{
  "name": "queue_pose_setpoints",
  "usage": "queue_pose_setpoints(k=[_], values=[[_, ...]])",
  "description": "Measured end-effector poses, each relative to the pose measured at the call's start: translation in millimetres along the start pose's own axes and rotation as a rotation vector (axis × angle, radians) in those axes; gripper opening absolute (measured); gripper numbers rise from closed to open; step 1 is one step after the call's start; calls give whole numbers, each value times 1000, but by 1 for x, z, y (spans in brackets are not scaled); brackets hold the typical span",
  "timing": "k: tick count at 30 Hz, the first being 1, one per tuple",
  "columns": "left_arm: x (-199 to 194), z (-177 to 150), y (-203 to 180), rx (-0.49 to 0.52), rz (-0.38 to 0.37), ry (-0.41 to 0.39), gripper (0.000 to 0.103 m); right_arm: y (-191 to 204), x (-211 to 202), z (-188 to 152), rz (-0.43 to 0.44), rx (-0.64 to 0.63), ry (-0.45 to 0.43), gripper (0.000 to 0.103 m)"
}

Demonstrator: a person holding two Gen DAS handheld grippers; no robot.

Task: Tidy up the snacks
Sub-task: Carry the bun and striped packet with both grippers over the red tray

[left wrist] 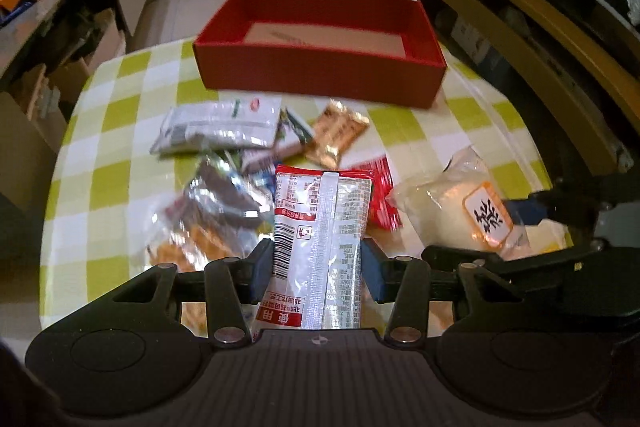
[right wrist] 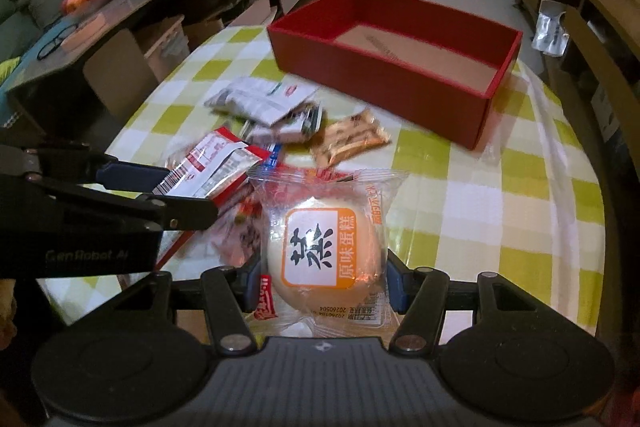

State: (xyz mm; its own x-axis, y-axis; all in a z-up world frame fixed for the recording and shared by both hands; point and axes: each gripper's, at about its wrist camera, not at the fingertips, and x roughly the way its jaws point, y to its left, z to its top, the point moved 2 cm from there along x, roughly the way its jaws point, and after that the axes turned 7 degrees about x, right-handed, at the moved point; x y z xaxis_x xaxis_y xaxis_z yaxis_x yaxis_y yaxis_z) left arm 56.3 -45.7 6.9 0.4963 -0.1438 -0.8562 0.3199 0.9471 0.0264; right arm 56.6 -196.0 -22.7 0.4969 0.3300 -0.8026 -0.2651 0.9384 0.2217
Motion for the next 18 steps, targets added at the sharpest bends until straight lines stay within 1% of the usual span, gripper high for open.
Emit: queue_pose_setpoints(k=[6, 11, 18], values=[[5, 34, 4, -16, 6, -54, 54, -9, 3, 30, -6, 31, -44, 65], [16, 62, 9, -43, 2, -78, 54, -24, 11, 56, -19, 66, -66, 65], [37, 101, 12, -52, 13, -104, 54, -47, 23, 94, -35, 111, -98, 65]])
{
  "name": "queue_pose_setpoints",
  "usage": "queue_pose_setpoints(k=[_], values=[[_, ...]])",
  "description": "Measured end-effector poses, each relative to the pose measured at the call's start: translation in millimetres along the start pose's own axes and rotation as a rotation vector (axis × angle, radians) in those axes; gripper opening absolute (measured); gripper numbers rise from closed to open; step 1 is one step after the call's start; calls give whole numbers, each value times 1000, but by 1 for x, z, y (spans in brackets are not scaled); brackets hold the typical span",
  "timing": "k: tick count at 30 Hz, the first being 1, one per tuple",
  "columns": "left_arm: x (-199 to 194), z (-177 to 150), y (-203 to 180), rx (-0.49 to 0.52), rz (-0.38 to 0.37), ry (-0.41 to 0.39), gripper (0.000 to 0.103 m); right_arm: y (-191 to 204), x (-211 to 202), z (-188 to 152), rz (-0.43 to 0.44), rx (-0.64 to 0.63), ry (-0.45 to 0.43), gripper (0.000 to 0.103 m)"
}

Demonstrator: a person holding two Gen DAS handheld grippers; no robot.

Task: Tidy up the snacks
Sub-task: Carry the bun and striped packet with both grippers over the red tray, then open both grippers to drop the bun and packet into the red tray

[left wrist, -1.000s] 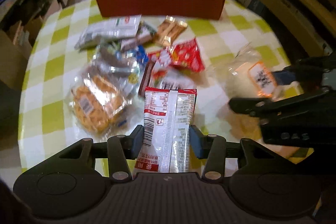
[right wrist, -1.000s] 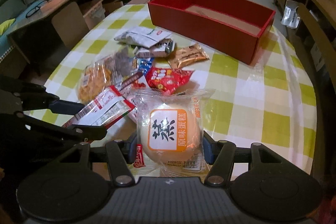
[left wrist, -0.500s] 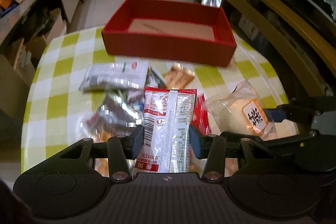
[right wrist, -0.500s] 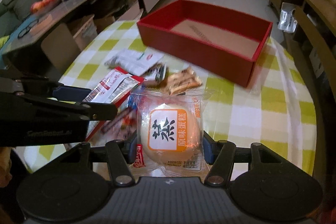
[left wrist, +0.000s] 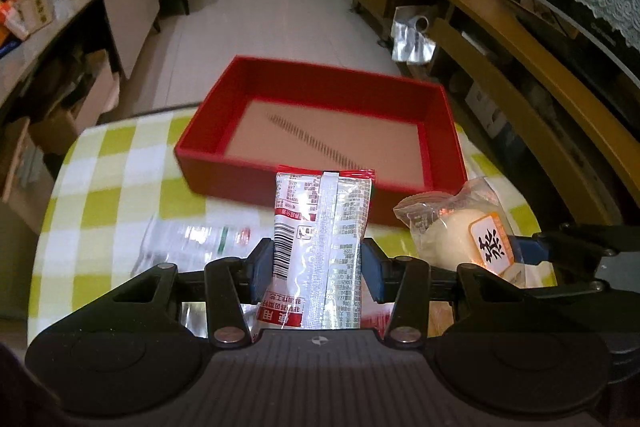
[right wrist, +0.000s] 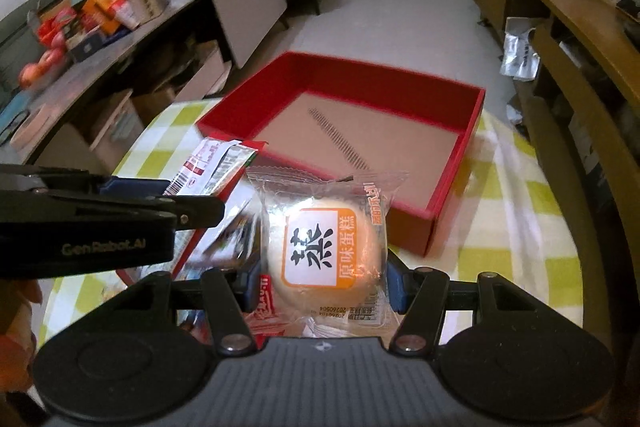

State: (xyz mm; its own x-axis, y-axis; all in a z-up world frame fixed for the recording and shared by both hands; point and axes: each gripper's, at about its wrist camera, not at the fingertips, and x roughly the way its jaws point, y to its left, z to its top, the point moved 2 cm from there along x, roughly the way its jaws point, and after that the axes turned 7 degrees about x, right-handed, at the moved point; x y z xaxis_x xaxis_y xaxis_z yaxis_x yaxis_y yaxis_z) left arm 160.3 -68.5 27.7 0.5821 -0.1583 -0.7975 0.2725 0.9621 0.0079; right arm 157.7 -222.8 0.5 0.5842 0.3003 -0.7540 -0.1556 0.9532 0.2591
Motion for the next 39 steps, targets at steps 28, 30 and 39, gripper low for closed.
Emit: queue_pose_setpoints(k=[28, 30, 39], values=[[107, 89, 8, 19, 77, -1, 54, -49, 95, 92, -72, 82, -7, 65], [112, 89, 10, 15, 80, 6, 54, -48, 100, 93, -71, 69, -7, 65], [133, 83, 21, -3, 93, 65, 57, -47, 124, 87, -85, 40, 53, 65]])
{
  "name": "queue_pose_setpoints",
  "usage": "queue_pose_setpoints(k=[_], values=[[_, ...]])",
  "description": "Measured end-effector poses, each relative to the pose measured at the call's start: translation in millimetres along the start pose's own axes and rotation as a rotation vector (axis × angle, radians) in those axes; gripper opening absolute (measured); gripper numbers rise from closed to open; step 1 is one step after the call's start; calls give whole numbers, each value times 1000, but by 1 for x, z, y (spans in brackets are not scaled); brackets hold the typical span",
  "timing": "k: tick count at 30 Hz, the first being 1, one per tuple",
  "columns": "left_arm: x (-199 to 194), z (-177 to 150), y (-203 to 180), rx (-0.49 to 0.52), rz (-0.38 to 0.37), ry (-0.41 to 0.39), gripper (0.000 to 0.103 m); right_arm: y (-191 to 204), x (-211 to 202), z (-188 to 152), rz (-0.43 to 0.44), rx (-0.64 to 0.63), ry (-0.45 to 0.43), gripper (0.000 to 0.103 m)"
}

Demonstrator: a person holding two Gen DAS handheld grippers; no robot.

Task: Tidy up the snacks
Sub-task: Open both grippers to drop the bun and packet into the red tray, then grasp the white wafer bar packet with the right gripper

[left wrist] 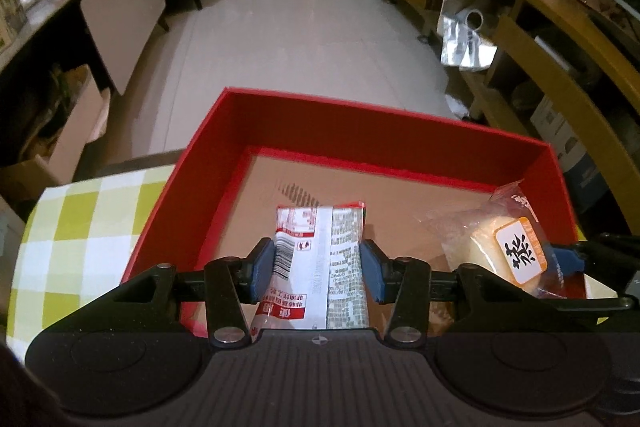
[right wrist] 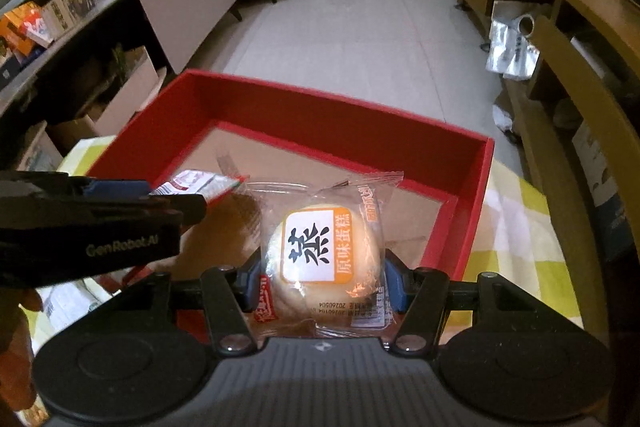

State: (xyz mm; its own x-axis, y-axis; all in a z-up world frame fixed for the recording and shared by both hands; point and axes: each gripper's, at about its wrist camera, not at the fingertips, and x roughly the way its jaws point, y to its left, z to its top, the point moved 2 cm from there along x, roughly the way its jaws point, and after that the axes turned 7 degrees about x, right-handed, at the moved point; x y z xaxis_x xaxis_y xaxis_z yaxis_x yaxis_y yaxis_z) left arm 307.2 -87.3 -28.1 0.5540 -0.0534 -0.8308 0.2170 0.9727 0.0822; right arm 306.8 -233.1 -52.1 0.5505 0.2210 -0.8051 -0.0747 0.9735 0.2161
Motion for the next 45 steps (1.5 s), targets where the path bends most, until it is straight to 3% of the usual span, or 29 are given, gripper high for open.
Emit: queue_pose_setpoints(k=[4, 11, 17, 29, 35, 40, 45], values=[[2, 1, 4, -13, 5, 3, 57, 1, 2, 0, -11, -18, 0, 65], [-4, 2, 4, -23, 22, -16, 80, 3, -4, 2, -18, -18, -17, 65], [-15, 7, 8, -43, 20, -45, 87, 5, -17, 8, -3, -2, -61, 65], [-32, -3, 15, -47, 22, -35, 87, 15, -34, 0, 6, -20, -64, 66], [-26, -9, 10, -34, 17, 8, 80, 13, -30, -4, -40, -53, -41, 67], [-32, -16, 19, -38, 35, 20, 80, 3, -37, -6, -46, -12, -32, 67], [-53, -32, 32, -54, 34, 16, 84, 16, -53, -19, -21, -58, -34, 67]])
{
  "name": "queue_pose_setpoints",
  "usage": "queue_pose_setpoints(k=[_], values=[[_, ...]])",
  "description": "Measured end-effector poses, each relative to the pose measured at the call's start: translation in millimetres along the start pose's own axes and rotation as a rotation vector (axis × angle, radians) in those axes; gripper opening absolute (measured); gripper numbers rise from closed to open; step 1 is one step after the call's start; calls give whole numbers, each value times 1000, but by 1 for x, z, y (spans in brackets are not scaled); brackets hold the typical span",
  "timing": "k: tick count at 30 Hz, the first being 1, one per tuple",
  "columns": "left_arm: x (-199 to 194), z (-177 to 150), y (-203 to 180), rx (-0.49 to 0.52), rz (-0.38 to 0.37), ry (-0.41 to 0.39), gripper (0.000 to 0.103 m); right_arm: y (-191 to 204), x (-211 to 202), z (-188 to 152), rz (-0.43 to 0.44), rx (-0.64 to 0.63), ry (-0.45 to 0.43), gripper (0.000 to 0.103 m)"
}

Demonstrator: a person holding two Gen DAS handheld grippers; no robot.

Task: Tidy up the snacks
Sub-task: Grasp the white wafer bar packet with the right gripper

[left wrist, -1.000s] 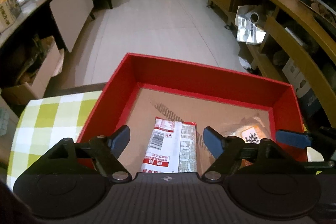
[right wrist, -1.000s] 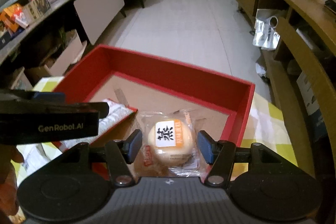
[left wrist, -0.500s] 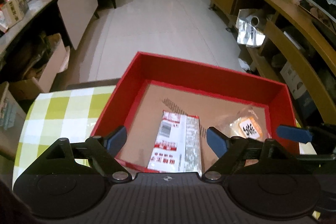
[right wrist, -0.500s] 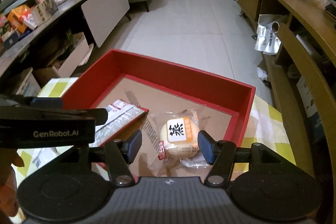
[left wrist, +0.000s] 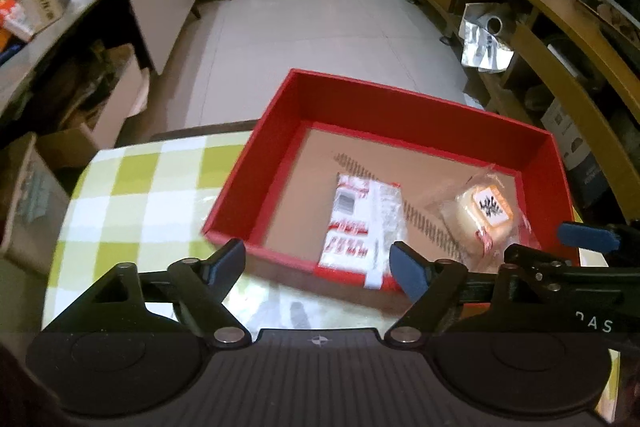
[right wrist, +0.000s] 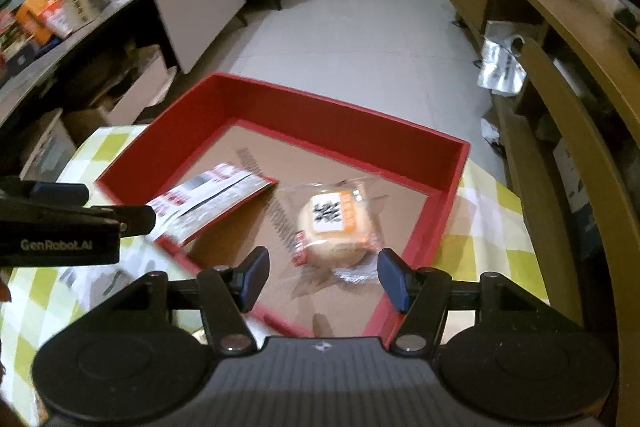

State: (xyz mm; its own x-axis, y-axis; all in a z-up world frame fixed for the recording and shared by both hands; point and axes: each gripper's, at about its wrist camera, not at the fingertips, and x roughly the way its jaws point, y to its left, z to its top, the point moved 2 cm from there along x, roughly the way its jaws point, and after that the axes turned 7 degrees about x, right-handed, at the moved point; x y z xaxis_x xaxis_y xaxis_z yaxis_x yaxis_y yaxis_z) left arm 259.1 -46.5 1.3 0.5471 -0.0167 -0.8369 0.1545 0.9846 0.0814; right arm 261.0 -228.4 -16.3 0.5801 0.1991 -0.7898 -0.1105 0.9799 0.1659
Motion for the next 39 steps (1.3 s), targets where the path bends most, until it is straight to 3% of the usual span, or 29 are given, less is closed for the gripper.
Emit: queue_pose_setpoints(k=[10, 25, 30, 39], values=[[-23, -39, 19, -15, 0, 51, 86, 37, -20, -25, 68, -82, 27, 71], [-42, -85, 71, -150, 9, 140, 87, 96, -3, -52, 160, -241, 130, 71], [-55, -106, 87, -162, -9, 146, 89, 118, 6, -54, 198, -320, 145, 72], [-63, -140, 109, -274, -104, 202, 89, 178, 36, -46, 263, -499, 147, 72]])
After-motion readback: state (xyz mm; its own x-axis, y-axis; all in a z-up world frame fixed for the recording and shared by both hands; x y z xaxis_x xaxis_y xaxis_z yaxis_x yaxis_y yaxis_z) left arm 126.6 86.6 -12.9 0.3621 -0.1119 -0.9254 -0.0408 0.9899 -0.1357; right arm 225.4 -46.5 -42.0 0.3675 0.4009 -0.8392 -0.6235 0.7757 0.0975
